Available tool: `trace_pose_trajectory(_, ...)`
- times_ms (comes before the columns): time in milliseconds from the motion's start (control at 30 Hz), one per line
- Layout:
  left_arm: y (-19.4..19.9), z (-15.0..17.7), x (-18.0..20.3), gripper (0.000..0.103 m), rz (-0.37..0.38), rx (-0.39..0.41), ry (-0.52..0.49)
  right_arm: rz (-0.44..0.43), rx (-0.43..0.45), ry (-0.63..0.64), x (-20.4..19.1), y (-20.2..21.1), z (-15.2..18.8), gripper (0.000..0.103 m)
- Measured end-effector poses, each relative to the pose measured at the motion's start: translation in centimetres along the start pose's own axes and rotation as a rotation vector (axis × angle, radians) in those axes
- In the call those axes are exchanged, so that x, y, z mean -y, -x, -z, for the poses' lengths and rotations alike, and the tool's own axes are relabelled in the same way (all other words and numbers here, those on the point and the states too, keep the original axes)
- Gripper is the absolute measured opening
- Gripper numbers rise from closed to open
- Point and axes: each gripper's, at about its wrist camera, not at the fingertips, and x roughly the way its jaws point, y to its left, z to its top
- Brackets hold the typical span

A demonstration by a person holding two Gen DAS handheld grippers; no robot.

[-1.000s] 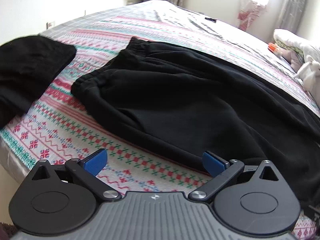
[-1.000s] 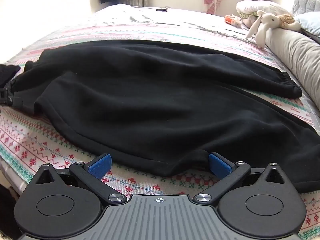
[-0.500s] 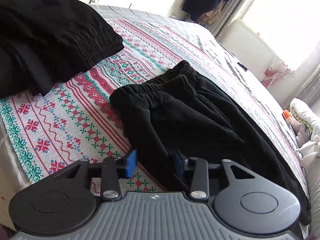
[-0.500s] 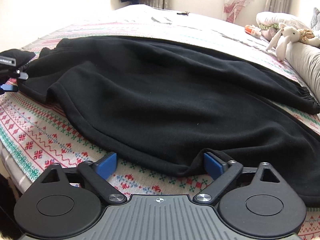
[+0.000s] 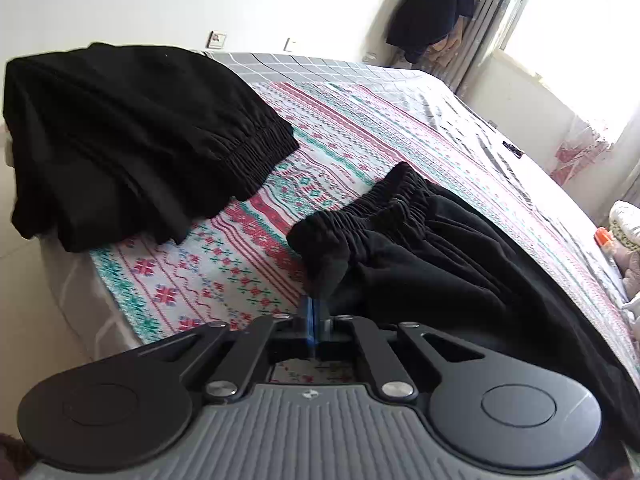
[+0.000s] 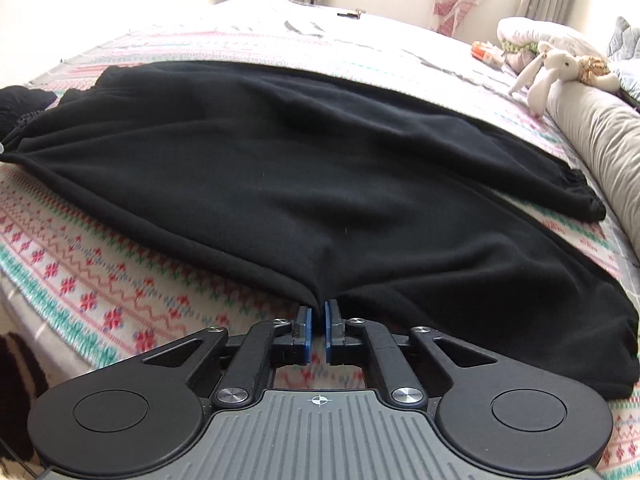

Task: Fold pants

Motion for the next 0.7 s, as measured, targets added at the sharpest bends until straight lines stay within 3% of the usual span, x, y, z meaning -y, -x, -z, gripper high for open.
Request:
trace_pose_trajectory(67, 1.1, -0.2, 0.0, 0.018, -0.118, 0.116, -0.064, -0.010, -0.027, -0.011, 0.2, 0.4, 0.7, 0.000)
trace_pose_trajectory(100, 1.4, -0.4, -0.2, 0.018, -0.125, 0.132, -0.067, -0.012, -0.039, -0.020, 0.4, 0.3, 0.9, 0.000)
trace_pose_trajectory(167, 1.5, -1.0, -1.2, 0.018, -0.032, 0.090, -0.017, -0.024, -0.054, -0.041, 0.9, 0.2, 1.4, 0.000)
trace_pose_trajectory(200, 1.2, -1.0, -1.1, 0.023, -0.005, 0.053, -0.032, -0.033, -0.049, -0.052, 1.2, 0.2, 1.5, 0.000)
trace_pose_trajectory(300, 0.1, 0.7, -0.4, 0.051, 0.084, -0.066, -0.071, -0.035, -0.052, -0.108, 2.5, 0.4, 1.7, 0.014)
trace_pose_trajectory(333, -0.3, 1.2, -0.2, 0.061, 0.124, -0.104, -0.062, -0.033, -0.052, -0.128, 2.8, 0.4, 1.7, 0.024)
trace_pose_trajectory(433, -1.5, 2.8, 0.6, 0.071, 0.225, -0.211, -0.017, 0.014, -0.049, -0.209, 4.4, 0.7, 2.2, 0.061)
trace_pose_trajectory(467, -1.8, 3.2, 0.9, 0.071, 0.239, -0.225, -0.008, 0.029, -0.046, -0.243, 5.1, 0.8, 2.4, 0.067)
trace_pose_trajectory(533, -1.7, 3.8, 1.7, 0.077, 0.267, -0.223, -0.005, 0.042, -0.043, -0.323, 6.8, 1.1, 2.7, 0.067)
trace_pose_trajectory(700, -2.3, 4.8, 3.3, 0.078, 0.325, -0.258, 0.046, 0.081, -0.039, -0.583, 12.0, 1.3, 4.9, 0.073)
